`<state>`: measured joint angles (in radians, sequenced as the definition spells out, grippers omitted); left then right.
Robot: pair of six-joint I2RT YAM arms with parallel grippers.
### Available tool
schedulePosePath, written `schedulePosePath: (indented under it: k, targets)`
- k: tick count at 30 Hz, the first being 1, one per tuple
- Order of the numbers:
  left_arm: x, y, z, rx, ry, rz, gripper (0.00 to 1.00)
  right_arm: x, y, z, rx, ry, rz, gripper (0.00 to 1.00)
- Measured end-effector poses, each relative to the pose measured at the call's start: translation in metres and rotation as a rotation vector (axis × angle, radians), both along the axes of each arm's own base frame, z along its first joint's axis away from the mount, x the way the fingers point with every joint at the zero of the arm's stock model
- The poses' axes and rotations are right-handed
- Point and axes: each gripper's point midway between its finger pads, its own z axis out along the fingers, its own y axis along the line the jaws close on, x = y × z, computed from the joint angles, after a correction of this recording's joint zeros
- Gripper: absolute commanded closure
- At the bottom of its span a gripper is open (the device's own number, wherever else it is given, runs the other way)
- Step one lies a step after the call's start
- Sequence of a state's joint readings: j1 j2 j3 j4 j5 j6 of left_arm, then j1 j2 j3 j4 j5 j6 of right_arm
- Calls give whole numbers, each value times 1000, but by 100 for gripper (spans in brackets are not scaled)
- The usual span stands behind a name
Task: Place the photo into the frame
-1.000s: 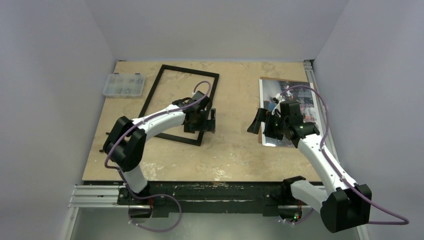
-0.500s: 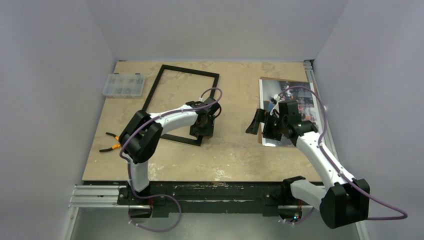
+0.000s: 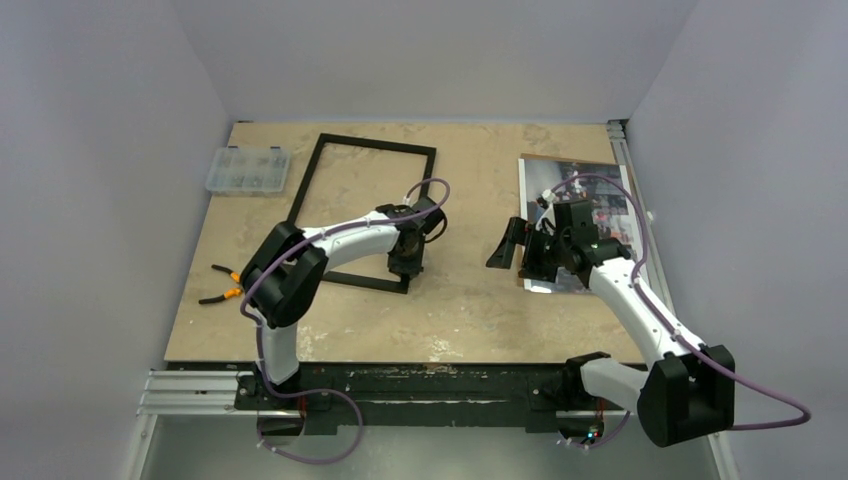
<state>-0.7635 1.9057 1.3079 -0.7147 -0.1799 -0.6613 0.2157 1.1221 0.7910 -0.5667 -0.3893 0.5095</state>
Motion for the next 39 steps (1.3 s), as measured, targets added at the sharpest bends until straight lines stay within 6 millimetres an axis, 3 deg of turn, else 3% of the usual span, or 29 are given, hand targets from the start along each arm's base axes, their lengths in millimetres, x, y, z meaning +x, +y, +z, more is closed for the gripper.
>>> schedulePosePath:
  k: [9, 20, 25, 39]
  targets:
    - [-15, -22, 16, -31, -29, -70, 100, 8, 18, 0, 98, 33, 21, 5]
    - [-49, -67, 75, -208, -98, -176, 100, 28, 39, -3, 216, 76, 24, 7]
    - [-66, -74, 98, -302, -128, -186, 100, 37, 49, -2, 296, 98, 25, 8]
    - [-113, -87, 115, -360, -132, -244, 100, 79, 46, 4, 453, 108, -45, 16]
